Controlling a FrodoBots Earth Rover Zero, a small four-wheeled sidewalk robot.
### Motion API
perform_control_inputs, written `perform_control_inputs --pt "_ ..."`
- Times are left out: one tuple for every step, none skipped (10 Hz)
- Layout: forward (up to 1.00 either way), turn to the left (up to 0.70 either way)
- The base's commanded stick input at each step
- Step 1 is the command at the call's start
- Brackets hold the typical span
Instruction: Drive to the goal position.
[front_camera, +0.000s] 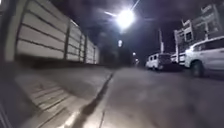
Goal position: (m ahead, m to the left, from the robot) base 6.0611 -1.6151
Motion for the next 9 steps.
perform_control_inputs --pt "0.50 0.00" --pt "0.50 0.00" --pt "0.50 0.00" --pt "0.50 0.00" --pt "0.50 0.00" --pt "0.50 0.00" --pt "0.50 0.00" --pt "0.50 0.00" --pt "0.50 -0.07"
